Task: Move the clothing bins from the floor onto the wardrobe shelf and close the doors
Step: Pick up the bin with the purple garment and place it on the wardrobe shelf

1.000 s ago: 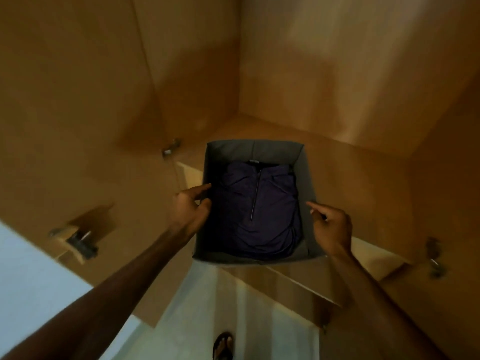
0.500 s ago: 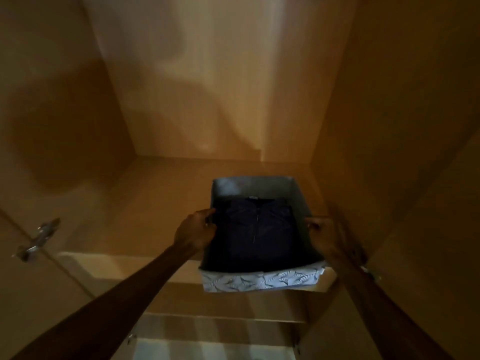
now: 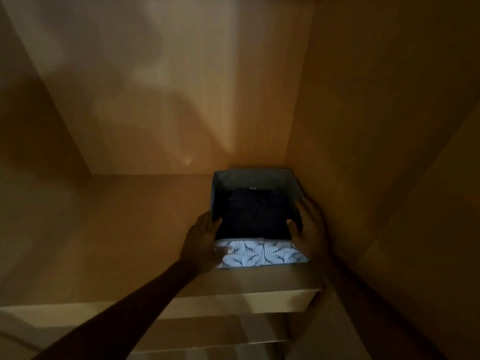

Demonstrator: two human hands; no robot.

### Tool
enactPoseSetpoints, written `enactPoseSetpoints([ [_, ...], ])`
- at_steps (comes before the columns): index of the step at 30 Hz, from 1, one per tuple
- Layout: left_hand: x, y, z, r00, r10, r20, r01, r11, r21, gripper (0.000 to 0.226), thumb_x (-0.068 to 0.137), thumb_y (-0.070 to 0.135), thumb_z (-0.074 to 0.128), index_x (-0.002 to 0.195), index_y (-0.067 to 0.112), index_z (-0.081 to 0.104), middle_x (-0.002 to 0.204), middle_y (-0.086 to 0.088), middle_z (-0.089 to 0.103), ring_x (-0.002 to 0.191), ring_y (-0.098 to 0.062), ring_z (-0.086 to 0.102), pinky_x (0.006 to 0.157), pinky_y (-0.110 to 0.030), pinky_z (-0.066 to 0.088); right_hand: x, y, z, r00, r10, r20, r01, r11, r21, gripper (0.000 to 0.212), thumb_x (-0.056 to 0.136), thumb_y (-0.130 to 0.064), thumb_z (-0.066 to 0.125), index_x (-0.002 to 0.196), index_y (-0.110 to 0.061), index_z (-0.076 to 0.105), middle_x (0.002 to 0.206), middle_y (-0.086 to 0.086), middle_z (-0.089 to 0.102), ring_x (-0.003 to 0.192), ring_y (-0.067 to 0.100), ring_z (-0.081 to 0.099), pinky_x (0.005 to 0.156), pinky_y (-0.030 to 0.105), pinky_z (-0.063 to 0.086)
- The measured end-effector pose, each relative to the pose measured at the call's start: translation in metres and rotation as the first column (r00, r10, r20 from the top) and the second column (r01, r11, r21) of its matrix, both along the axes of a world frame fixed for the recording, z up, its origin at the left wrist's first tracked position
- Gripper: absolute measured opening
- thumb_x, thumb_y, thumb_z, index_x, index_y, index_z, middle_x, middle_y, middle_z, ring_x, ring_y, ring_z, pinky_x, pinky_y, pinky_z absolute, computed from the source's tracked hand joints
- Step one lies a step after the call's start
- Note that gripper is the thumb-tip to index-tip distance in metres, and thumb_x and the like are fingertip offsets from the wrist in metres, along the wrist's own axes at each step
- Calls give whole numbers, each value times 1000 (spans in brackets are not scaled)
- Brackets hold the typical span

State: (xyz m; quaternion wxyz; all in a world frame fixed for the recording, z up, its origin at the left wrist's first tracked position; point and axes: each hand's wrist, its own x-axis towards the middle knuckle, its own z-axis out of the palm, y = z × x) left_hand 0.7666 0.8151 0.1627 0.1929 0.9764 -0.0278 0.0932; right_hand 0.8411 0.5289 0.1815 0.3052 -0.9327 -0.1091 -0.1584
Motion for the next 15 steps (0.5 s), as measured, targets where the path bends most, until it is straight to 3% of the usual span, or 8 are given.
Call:
enactPoseSetpoints([
  [3,-10,-20,-13,981,26,192,-15,998,-55,71,84,44,55,144,10,39,154,-22,31,141,-40,31,107,-53,38,-4,4,-2,995,-32,97,40,996,-82,64,89,-50,42,139,-11,50,153,16,37,140,35,33,111,50,32],
  [7,-34,-31,-24,974,-47,224,33,997,65,89,79,25,63,153,8,16,160,-24,7,148,-40,6,115,-53,24,-46,16,-33,988,-84,126,102,985,-141,73,90,-58,37,148,-13,36,160,16,20,147,33,17,113,55,27],
  [11,-39,-27,-27,977,-112,179,72,973,218,99,70,22,67,152,4,16,160,-25,7,148,-43,6,115,-54,27,-45,18,-52,995,-64,74,81,965,-250,97,82,-74,37,154,-12,19,162,18,8,150,37,4,117,57,15],
  [13,-32,-26,-25,986,-92,137,57,970,237,105,65,25,68,153,6,15,160,-24,7,148,-42,4,115,-54,25,-29,22,-47,997,-56,47,68,952,-299,109,74,-80,43,154,-12,13,162,19,4,149,38,0,117,59,6],
  [15,-21,-24,-21,992,-78,94,51,965,259,110,63,30,68,154,8,10,161,-23,4,149,-40,1,115,-55,24,-13,25,-42,997,-67,-27,53,932,-358,126,60,-85,52,155,-14,9,161,20,4,148,41,0,114,61,6],
])
